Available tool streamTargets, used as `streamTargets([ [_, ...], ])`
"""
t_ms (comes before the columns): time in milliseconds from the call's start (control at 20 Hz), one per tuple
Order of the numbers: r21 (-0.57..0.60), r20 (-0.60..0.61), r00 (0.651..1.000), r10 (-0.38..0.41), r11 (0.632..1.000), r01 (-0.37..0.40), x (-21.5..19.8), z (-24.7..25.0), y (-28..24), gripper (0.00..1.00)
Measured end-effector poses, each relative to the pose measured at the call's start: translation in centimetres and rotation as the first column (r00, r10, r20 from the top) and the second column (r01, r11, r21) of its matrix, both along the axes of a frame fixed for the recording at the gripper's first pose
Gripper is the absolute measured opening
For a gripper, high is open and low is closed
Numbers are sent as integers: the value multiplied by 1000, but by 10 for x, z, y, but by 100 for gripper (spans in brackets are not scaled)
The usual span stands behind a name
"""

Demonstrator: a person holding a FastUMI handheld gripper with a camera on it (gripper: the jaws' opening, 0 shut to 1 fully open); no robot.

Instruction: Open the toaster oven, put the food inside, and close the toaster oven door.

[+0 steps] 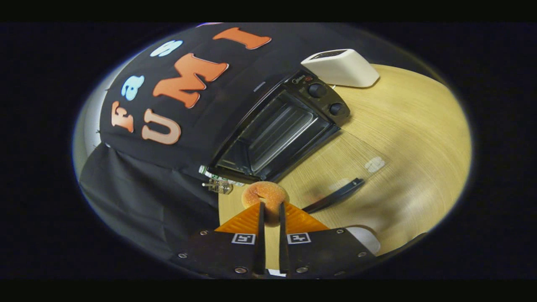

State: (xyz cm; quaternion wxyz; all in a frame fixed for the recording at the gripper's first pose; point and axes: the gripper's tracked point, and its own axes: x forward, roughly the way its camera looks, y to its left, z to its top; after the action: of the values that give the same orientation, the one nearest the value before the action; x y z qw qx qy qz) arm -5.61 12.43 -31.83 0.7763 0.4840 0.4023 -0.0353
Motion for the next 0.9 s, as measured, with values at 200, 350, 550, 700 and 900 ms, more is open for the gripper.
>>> streamTargets([
  [200, 84, -28, 995, -91, 992, 93, 40, -14, -15, 13],
  [350, 111, -31, 990, -140, 984, 143, 68, -24, -22, 13],
  [550, 103, -80, 974, -212, 970, 220, 94, -43, -30, 13],
  [700, 62, -96, 963, -251, 964, 258, 112, -50, -32, 13],
  [900, 57, -111, 947, -300, 950, 308, 134, -53, -30, 13],
])
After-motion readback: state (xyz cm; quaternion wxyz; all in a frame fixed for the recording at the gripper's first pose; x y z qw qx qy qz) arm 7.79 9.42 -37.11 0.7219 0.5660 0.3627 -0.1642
